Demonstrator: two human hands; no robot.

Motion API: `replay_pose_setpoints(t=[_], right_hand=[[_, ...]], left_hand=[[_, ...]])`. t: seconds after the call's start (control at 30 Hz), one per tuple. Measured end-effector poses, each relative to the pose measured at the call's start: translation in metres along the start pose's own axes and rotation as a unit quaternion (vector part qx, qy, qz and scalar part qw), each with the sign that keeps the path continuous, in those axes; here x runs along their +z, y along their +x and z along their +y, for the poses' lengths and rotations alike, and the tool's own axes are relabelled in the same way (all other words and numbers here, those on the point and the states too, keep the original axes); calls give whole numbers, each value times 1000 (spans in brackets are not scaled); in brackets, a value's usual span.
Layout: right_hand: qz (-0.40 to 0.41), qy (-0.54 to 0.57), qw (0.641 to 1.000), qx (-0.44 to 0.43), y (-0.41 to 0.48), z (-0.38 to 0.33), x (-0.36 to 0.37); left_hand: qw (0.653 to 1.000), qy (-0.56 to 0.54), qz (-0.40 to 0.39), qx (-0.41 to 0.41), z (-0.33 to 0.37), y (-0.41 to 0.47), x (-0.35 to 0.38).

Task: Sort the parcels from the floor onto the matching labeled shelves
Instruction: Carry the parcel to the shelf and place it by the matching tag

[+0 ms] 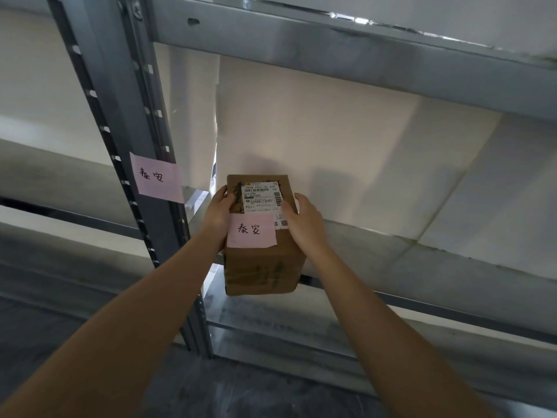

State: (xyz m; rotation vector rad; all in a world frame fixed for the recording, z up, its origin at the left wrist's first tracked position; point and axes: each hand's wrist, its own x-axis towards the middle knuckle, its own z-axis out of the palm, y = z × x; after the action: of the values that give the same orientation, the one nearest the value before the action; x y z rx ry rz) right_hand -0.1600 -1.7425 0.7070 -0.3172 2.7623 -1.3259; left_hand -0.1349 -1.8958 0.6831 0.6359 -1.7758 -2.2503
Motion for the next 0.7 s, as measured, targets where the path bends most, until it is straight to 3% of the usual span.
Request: replay_pose_setpoints(t=[0.07, 0.13, 0.2, 0.27, 0.33, 0.47, 0.7], right_hand=[[44, -134, 983, -119, -16, -8, 2], [4, -209, 961, -181, -38, -17, 9], [-12, -270, 938, -216, -59, -20, 21], [36, -333, 910, -244, -68, -12, 36], [40, -356, 907, -223, -69, -8, 43], [25, -357, 907, -220, -65, 3, 40], [-26, -333, 919, -210, -54, 32, -13]], left_hand=[[1000, 11, 24, 7, -2, 2, 4], [996, 60, 46, 56, -5, 5, 6], [969, 204, 51, 129, -5, 10, 4], [906, 383, 34, 178, -4, 11, -4], [836, 506, 12, 213, -2, 13, -12], [749, 602, -3, 275, 2, 9, -31], [739, 599, -15, 307, -5, -22, -45]])
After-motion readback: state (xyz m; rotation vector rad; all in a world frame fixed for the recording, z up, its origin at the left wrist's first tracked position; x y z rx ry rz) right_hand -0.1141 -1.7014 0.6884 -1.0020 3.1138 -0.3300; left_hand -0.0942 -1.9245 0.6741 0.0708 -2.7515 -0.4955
